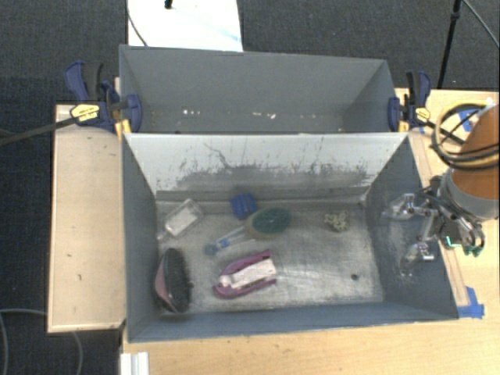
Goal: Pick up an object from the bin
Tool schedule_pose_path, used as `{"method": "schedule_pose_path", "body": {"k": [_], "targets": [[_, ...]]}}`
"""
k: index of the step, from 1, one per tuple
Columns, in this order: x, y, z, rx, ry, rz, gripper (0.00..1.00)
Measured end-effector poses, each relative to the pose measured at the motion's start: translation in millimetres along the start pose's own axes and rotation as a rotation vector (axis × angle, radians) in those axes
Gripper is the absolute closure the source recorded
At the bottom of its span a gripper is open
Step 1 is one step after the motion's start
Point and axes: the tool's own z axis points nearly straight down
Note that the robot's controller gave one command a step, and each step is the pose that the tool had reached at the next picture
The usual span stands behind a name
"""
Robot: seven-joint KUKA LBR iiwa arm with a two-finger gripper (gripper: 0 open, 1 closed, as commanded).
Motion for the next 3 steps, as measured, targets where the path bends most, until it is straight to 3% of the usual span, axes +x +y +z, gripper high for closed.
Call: {"method": "schedule_pose_path", "body": {"k": [1, 2, 3], "targets": [[-83.2, 47, 108, 0.0, -0.014, 0.004, 0.0], [-77.8, 58, 76, 0.0, -0.012, 0.221, 0.0], [-72.8, 69, 77, -0.002, -0.004, 0.513, 0.0]]}}
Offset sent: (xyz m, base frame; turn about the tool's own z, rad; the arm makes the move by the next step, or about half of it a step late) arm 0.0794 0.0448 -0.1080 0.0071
